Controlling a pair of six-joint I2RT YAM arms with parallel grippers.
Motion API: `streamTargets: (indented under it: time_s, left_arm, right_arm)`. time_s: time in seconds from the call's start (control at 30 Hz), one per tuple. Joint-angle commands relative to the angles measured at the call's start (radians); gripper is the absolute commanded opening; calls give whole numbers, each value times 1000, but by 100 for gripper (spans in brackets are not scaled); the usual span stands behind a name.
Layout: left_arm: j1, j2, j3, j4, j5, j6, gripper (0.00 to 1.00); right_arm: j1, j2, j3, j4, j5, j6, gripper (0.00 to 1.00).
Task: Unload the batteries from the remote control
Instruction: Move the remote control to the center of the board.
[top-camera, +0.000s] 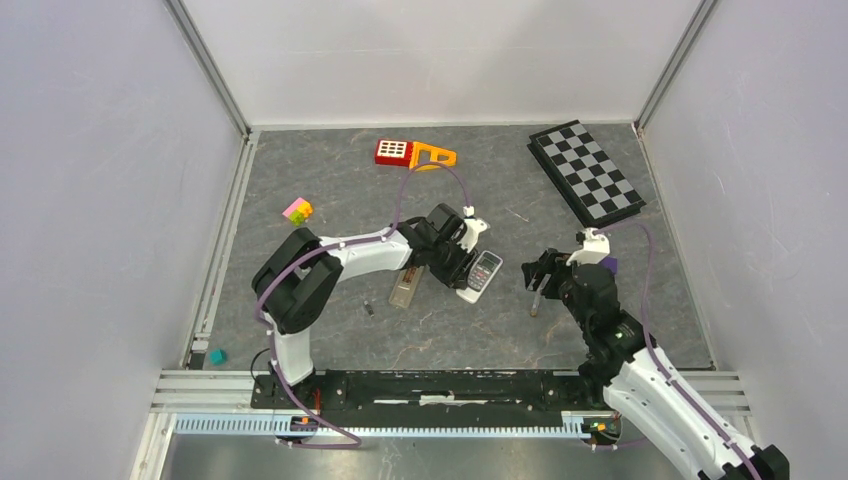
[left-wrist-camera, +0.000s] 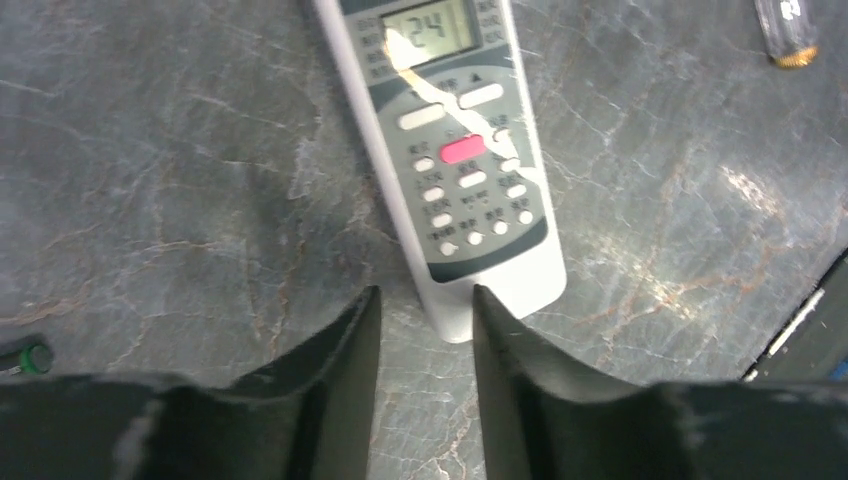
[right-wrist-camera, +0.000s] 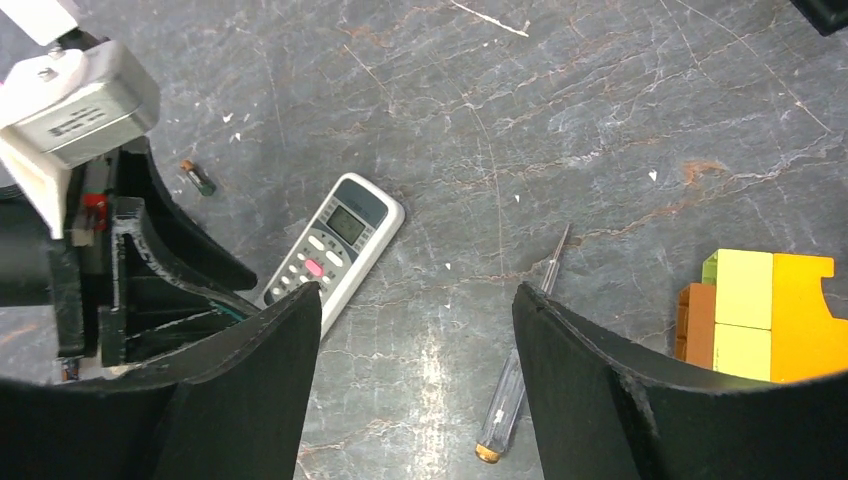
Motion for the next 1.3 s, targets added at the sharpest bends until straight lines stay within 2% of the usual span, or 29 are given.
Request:
streamTargets:
  time_s: [0.0, 0.07, 0.1, 0.23, 0.47, 0.7, 0.9, 1.13, 1.27]
  left_arm:
    - [-14, 49, 8, -38, -133, 16, 48]
    - [-16, 44, 1, -22, -128, 19, 61]
    - [-16, 55, 17, -40, -123, 24, 63]
    - [-27, 87, 46, -61, -142, 26, 63]
    - [-65, 95, 31, -73, -232, 18, 31]
    - [-75, 36, -34, -32, -220, 19, 12]
    - [-76, -13, -66, 18, -88, -30, 3]
    - [-69, -91, -144, 132, 75, -149, 2]
    - [-69, -120, -169, 176, 134, -185, 2]
  right_arm:
    - [-3, -52, -17, 7, 10, 49, 75]
    - [-3, -54, -6, 7, -6, 47, 75]
    - [-3, -52, -2, 7, -14, 50, 75]
    - [-3, -46, 4, 6, -30, 76, 75]
    - [-3, -57, -4, 3, -45, 94, 76]
    - [-3, -80, -26, 3, -47, 108, 76]
    - [-3, -78, -35, 3, -36, 92, 77]
    - [-3, -90, -30, 4, 0, 77, 80]
    - [-3, -62, -6, 5, -33, 63, 81]
